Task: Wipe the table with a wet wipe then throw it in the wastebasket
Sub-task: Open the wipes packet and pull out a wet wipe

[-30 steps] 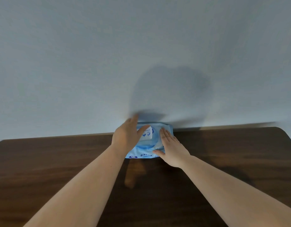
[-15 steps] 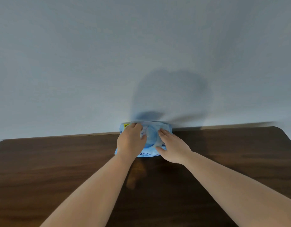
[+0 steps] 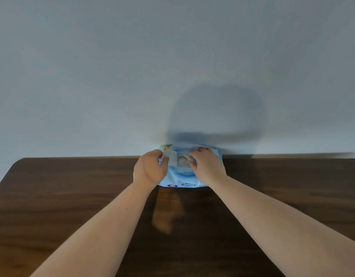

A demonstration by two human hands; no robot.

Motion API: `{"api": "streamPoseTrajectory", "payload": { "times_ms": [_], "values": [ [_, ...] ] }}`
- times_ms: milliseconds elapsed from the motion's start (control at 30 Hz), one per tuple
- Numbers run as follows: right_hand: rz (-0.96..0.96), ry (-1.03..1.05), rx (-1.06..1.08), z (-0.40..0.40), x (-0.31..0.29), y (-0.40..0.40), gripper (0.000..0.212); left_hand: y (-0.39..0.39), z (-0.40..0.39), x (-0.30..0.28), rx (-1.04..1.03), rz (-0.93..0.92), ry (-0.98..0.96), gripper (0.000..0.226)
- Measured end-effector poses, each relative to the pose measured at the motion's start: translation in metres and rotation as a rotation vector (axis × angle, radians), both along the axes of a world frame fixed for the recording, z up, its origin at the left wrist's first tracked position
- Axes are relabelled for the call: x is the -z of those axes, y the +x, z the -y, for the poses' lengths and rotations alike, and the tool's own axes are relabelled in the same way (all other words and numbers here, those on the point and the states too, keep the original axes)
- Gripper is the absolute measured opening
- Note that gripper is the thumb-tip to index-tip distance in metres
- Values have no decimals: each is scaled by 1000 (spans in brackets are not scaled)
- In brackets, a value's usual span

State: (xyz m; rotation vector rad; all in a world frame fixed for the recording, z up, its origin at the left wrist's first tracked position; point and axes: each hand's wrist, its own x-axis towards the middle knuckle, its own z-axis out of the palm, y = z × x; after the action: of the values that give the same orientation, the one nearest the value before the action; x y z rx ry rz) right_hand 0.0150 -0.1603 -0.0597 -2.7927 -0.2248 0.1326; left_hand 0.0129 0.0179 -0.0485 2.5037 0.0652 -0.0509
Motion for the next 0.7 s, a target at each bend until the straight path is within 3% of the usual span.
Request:
{"api": "streamPoseTrajectory", "payload": {
  "times_ms": [167,400,600,700],
  "values": [
    [22,-18,-35,-1,1,3,15,-1,0,0,17,-1,23,38],
    [70,198,22,1,-14,2,12,-2,2,-12,-43,-14,132,27],
    [94,516,286,8,-45,-6,8,1,11,-34,-28,-164,229,26],
    [98,569,335,17,-57,-7,7,1,16,-46,-1,-216,243,21]
  ]
}}
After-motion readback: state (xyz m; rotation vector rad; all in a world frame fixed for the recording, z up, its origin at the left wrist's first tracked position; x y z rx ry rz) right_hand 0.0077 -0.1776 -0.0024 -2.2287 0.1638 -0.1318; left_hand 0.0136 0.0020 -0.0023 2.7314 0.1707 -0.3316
